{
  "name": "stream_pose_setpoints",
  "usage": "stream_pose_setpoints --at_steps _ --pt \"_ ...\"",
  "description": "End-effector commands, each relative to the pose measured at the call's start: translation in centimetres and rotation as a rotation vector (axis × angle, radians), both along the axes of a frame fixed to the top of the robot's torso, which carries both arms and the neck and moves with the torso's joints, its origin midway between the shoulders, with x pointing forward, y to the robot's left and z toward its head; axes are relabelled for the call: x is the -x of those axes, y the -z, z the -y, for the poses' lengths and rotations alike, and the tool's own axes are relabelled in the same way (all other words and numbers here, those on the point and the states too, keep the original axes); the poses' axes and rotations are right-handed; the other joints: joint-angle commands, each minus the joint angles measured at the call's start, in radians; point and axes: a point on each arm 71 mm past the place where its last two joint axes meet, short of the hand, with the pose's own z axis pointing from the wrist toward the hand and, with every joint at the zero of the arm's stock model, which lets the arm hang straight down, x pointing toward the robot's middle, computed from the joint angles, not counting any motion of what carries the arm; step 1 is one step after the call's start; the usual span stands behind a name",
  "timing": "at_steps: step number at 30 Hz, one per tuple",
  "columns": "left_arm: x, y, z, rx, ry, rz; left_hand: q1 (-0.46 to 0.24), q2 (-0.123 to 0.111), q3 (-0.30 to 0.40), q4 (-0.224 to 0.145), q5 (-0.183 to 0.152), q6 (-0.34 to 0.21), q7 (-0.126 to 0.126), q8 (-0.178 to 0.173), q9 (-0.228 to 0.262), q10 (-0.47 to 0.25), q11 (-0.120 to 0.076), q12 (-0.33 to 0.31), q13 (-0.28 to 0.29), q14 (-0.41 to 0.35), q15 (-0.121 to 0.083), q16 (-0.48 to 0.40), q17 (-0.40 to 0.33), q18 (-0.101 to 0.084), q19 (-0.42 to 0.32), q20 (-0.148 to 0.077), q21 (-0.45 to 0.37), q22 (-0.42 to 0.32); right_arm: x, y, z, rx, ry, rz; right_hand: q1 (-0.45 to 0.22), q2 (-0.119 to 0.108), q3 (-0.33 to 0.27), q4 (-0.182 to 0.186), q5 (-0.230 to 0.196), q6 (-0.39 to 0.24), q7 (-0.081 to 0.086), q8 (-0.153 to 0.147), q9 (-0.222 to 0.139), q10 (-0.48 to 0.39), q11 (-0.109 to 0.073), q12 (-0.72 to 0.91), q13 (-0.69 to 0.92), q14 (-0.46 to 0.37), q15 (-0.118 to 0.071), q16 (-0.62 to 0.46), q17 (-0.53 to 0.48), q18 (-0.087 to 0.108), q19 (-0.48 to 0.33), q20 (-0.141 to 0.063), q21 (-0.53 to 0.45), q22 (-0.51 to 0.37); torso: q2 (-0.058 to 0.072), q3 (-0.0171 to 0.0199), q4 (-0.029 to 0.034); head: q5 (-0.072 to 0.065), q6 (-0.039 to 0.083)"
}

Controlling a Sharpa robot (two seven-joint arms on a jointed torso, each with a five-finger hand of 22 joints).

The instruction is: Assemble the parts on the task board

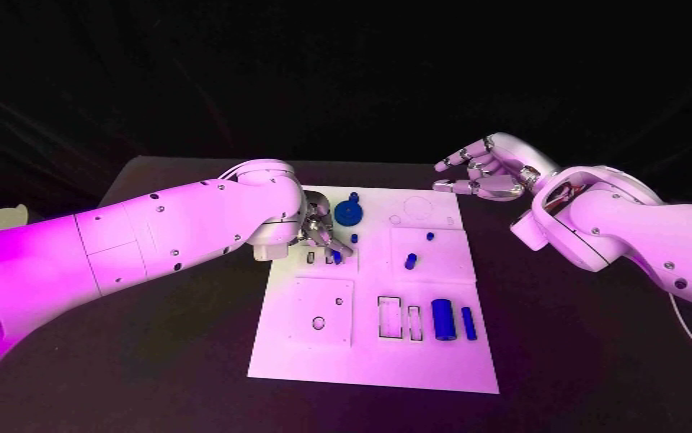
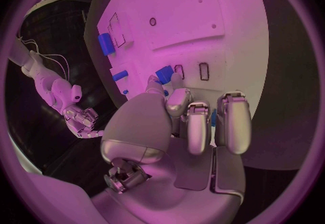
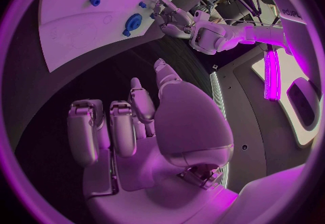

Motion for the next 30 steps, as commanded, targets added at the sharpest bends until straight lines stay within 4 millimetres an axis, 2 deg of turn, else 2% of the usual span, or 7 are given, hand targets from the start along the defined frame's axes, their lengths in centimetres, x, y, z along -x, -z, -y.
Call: stream_pose_setpoints --at_steps 1,8,12,15,21,26,30 --pt "0.17 0.08 0.23 -0.006 0.018 -0.018 0.019 0.004 0.009 -0.003 0.003 0.001 -0.009 -0.003 0.002 0.004 0.001 0.006 0.001 0.105 -0.005 0.003 0.263 -0.014 0.038 -0.003 0.007 0.06 0.03 0.12 -0.15 0.012 -0.015 -0.005 0.003 0.004 -0.003 -0.001 0.006 0.006 -0.003 0.0 0.001 -0.005 0.0 0.0 0.011 0.091 -0.001 -0.001 0.209 0.004 0.045 0.002 -0.002 0.153 0.0 0.0002 -0.0003 0.0 -0.001" --pt "0.2 0.09 0.29 0.008 0.013 -0.023 0.102 0.028 0.067 -0.037 0.008 -0.004 -0.014 -0.018 0.004 0.002 -0.004 0.004 0.0 0.105 -0.009 0.003 0.263 -0.014 0.038 -0.006 0.007 0.062 0.0 0.16 -0.18 0.012 -0.016 -0.007 0.004 0.005 -0.003 -0.002 0.007 0.006 -0.003 0.0 0.001 -0.005 0.0 0.0 0.01 0.091 -0.001 -0.001 0.209 0.005 0.044 0.002 -0.002 0.152 0.0 0.0003 0.0001 -0.001 -0.003" --pt "0.24 0.07 0.37 0.024 0.008 -0.025 0.2 0.042 0.141 -0.088 0.015 -0.015 -0.019 -0.041 -0.002 -0.002 -0.01 -0.002 -0.002 0.105 -0.014 0.003 0.263 -0.015 0.038 -0.011 0.008 0.066 -0.02 0.22 -0.23 0.013 -0.018 -0.008 0.004 0.005 -0.003 -0.002 0.007 0.006 -0.003 0.0 0.001 -0.005 0.0 0.0 0.01 0.091 -0.001 -0.001 0.209 0.005 0.044 0.002 -0.002 0.152 0.0 0.0005 -0.0004 0.0 -0.004" --pt "0.27 0.03 0.41 0.034 0.003 -0.022 0.253 0.033 0.201 -0.116 0.058 -0.025 -0.015 -0.064 -0.013 -0.008 -0.008 -0.01 -0.005 0.105 -0.014 0.003 0.263 -0.015 0.037 -0.013 0.007 0.064 -0.03 0.27 -0.25 0.013 -0.019 -0.009 0.004 0.005 -0.003 -0.002 0.007 0.006 -0.003 0.0 0.001 -0.005 0.0 0.0 0.01 0.091 -0.001 -0.001 0.209 0.005 0.044 0.002 -0.002 0.152 0.0 0.0005 -0.0005 0.0 -0.004" --pt "0.34 -0.06 0.38 0.052 -0.006 -0.013 0.248 -0.038 0.363 -0.103 0.067 -0.013 -0.004 -0.092 -0.017 -0.006 -0.001 -0.02 -0.011 0.105 -0.006 0.003 0.263 -0.015 0.036 -0.005 0.006 0.065 -0.04 0.31 -0.23 0.013 -0.019 -0.009 0.004 0.005 -0.003 -0.002 0.007 0.006 -0.003 0.0 0.001 -0.005 0.0 0.0 0.01 0.091 -0.001 -0.001 0.209 0.005 0.044 0.002 -0.002 0.152 0.001 0.0005 0.0 0.0 -0.005" --pt "0.41 -0.24 0.16 0.07 -0.021 0.004 0.191 -0.132 0.57 -0.084 0.064 -0.004 0.0 -0.094 0.002 0.001 -0.002 -0.02 -0.009 0.105 -0.002 0.003 0.263 -0.015 0.036 -0.001 0.005 0.067 -0.06 0.34 -0.21 0.014 -0.019 -0.011 0.004 0.005 -0.003 -0.002 0.007 0.006 -0.003 0.0 0.001 -0.005 0.0 0.0 0.01 0.091 -0.001 -0.001 0.209 0.005 0.044 0.002 -0.002 0.152 0.0 0.0007 -0.0001 0.001 -0.005" --pt "0.53 -0.57 -0.29 0.095 -0.048 0.032 0.154 -0.17 0.66 -0.088 0.061 -0.002 -0.001 -0.09 0.016 0.006 0.001 -0.017 -0.006 0.105 -0.003 0.003 0.263 -0.015 0.037 -0.002 0.006 0.07 -0.07 0.37 -0.2 0.015 -0.019 -0.014 0.006 0.006 -0.003 -0.002 0.009 0.007 -0.003 0.0 0.001 -0.006 -0.001 -0.003 0.009 0.09 -0.001 -0.002 0.207 0.005 0.044 0.002 -0.003 0.151 0.0 0.0014 0.0011 0.001 -0.005"
